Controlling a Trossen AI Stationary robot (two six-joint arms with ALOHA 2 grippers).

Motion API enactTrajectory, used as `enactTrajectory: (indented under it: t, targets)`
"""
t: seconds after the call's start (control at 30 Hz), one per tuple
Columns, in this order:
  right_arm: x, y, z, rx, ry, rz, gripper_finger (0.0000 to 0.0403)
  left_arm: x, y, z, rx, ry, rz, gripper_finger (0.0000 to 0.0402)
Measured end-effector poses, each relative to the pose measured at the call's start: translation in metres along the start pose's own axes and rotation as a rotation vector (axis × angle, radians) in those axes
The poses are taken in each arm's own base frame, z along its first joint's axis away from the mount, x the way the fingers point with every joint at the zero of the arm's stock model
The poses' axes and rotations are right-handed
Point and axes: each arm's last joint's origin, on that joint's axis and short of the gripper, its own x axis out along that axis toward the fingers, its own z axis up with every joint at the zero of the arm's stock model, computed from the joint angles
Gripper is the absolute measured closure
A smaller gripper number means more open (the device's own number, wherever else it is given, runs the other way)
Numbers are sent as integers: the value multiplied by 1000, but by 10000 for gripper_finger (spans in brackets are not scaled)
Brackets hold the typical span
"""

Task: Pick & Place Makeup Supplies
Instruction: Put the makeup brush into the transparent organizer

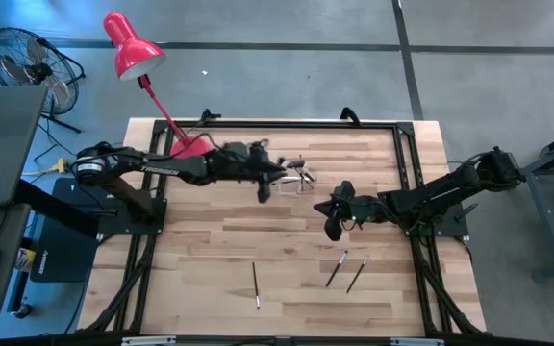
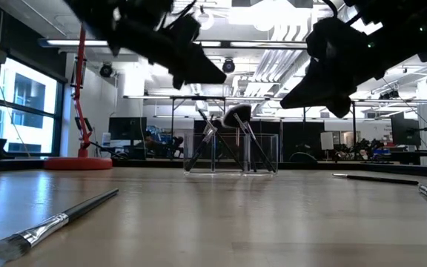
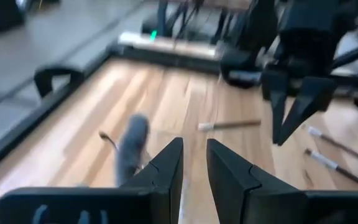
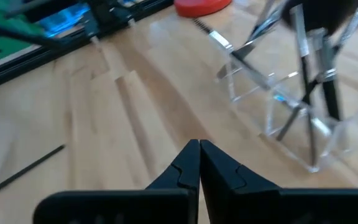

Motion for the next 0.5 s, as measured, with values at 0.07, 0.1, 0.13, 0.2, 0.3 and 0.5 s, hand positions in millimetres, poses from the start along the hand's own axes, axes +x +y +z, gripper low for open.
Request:
enactTrajectory:
  t: [0.07, 0.1, 0.13, 0.2, 0.3, 0.5]
  targets:
    - [0, 1, -1, 8, 21, 33, 397, 2, -14, 10, -35, 70, 33, 332]
    - [0, 1, -1, 16, 32, 47, 399, 2, -21, 15, -55, 107, 43, 332]
    - [0, 2, -2, 23, 45, 61, 400, 1, -28, 21, -78, 142, 50, 332]
    - [0, 2, -2, 31, 64, 84, 401, 0, -39, 31, -125, 211, 63, 332]
    - [0, 3, -4, 44, 88, 110, 399, -2, -51, 39, -212, 313, 92, 332]
    - [0, 3, -5, 50, 113, 128, 401, -16, -72, 35, -434, 468, 196, 332]
